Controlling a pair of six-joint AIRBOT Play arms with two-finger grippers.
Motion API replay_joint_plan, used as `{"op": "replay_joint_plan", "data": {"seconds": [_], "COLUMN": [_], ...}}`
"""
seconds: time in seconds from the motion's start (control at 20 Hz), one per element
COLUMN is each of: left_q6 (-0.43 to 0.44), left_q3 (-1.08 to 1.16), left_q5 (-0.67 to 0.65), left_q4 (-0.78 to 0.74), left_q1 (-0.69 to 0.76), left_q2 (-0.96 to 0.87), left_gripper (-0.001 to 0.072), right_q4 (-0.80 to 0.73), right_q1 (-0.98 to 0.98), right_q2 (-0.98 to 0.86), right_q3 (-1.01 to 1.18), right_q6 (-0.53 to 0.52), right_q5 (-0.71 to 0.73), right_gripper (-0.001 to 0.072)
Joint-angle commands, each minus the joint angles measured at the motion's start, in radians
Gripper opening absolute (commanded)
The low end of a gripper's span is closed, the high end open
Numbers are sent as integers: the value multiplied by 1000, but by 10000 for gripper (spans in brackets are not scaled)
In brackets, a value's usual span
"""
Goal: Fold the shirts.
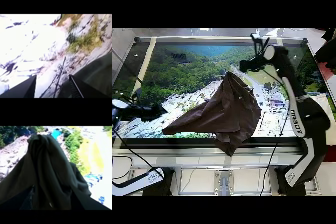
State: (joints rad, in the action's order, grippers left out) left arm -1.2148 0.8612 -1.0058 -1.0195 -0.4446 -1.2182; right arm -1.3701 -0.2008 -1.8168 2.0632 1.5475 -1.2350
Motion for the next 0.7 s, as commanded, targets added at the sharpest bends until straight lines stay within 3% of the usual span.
{"op": "replay_joint_plan", "data": {"seconds": [0.0, 0.15, 0.3, 0.5, 0.65], "left_q6": [0, 38, 78, 77, 14], "left_q3": [73, 72, 72, 69, 43], "left_q5": [20, 17, -16, -172, -241], "left_q4": [23, 112, 48, -138, -238], "left_q1": [-69, -46, 7, 13, 13], "left_q2": [120, 231, 261, 224, 187], "left_gripper": [487, 488, 488, 488, 488], "right_q4": [-106, -92, -63, 47, 146], "right_q1": [97, 177, 196, 194, 194], "right_q2": [160, 305, 407, 563, 664], "right_q3": [-22, -133, -343, -832, -1142], "right_q6": [-66, -97, -111, -121, -118], "right_q5": [-263, -383, -426, -253, -114], "right_gripper": [485, 485, 485, 484, 485]}}
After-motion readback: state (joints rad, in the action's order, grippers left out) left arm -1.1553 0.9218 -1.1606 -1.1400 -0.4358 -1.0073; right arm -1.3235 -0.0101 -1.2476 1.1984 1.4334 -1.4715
